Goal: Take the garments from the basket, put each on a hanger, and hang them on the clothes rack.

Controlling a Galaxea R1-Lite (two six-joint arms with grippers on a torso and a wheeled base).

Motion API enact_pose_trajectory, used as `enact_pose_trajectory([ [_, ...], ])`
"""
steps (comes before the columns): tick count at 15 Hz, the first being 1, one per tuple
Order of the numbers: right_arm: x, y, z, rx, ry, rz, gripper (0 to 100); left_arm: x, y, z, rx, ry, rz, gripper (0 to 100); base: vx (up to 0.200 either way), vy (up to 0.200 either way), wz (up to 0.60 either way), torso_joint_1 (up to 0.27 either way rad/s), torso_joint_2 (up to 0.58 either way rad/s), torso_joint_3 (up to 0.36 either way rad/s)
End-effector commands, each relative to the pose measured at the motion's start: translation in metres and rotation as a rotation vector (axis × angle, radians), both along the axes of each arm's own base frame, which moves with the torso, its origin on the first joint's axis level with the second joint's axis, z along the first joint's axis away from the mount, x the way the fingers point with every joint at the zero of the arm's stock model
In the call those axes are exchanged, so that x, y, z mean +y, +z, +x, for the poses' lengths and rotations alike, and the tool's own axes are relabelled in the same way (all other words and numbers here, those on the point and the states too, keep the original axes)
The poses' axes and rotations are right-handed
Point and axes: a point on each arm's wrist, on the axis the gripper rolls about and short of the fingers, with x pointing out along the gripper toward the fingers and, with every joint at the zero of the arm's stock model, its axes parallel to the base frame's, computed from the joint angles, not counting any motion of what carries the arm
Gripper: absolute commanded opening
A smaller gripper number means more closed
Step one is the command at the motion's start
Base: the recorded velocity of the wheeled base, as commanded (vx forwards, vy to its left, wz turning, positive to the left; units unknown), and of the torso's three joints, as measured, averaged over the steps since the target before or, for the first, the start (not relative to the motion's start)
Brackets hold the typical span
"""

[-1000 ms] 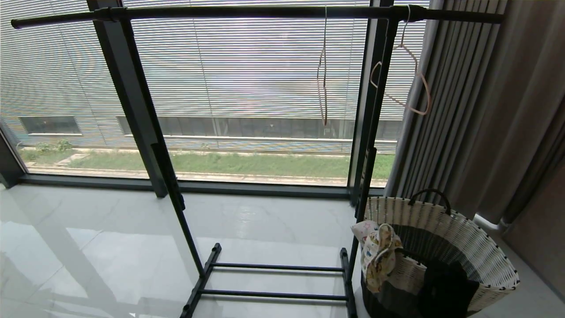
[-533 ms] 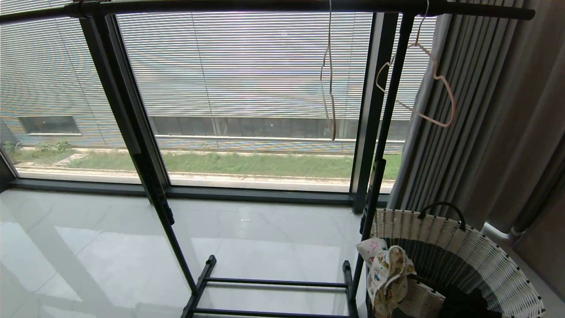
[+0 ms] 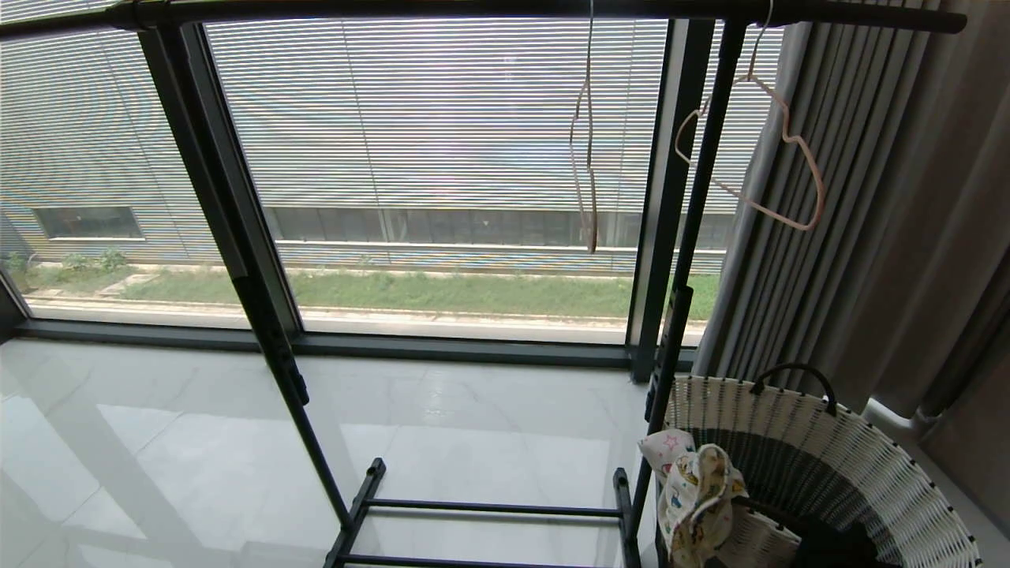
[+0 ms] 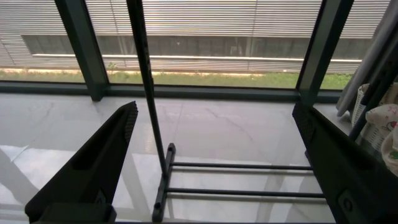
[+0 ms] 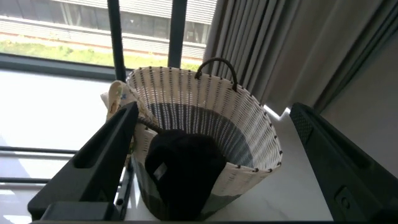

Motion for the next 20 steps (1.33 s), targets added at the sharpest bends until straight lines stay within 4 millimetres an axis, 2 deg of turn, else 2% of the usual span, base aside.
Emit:
enact_pose_trajectory([
  [1,0.0,0.0,0.0,-0.001,0.017,-0.024,100,0.0,0.0,0.0,0.0,-0.001,-0.001,100,0.0,0.0,0.0,0.0,0.0,0.0],
  [5,0.0,0.001,0.0,-0.009,0.019,-0.023,100,0.0,0.0,0.0,0.0,-0.001,-0.001,100,0.0,0.0,0.0,0.0,0.0,0.0],
  [6,0.0,0.008,-0.002,-0.031,0.02,0.009,100,0.0,0.0,0.0,0.0,-0.001,0.001,100,0.0,0.0,0.0,0.0,0.0,0.0],
  [8,0.0,0.039,-0.002,-0.027,0.04,0.093,100,0.0,0.0,0.0,0.0,-0.001,-0.001,100,0.0,0.0,0.0,0.0,0.0,0.0],
  [10,0.0,0.043,0.014,0.11,0.075,0.002,100,0.0,0.0,0.0,0.0,0.001,-0.001,100,0.0,0.0,0.0,0.0,0.0,0.0],
  [13,0.007,0.052,0.065,0.442,0.218,-0.198,100,0.0,0.0,0.0,0.0,0.001,-0.001,100,0.0,0.0,0.0,0.0,0.0,0.0],
  [14,0.009,0.05,0.078,0.523,0.239,-0.245,100,0.0,0.0,0.0,0.0,0.001,0.001,100,0.0,0.0,0.0,0.0,0.0,0.0],
  [15,0.013,0.044,0.105,0.675,0.281,-0.348,100,0.0,0.0,0.0,0.0,0.001,-0.001,100,0.0,0.0,0.0,0.0,0.0,0.0],
  [16,0.014,0.041,0.113,0.714,0.299,-0.38,100,0.0,0.0,0.0,0.0,0.001,-0.001,100,0.0,0.0,0.0,0.0,0.0,0.0],
  [17,0.019,0.031,0.139,0.809,0.357,-0.472,100,0.0,0.0,0.0,0.0,0.001,-0.001,100,0.0,0.0,0.0,0.0,0.0,0.0],
  [20,0.021,-0.005,0.183,0.942,0.426,-0.59,100,0.0,0.0,0.0,0.0,0.001,-0.001,100,0.0,0.0,0.0,0.0,0.0,0.0],
])
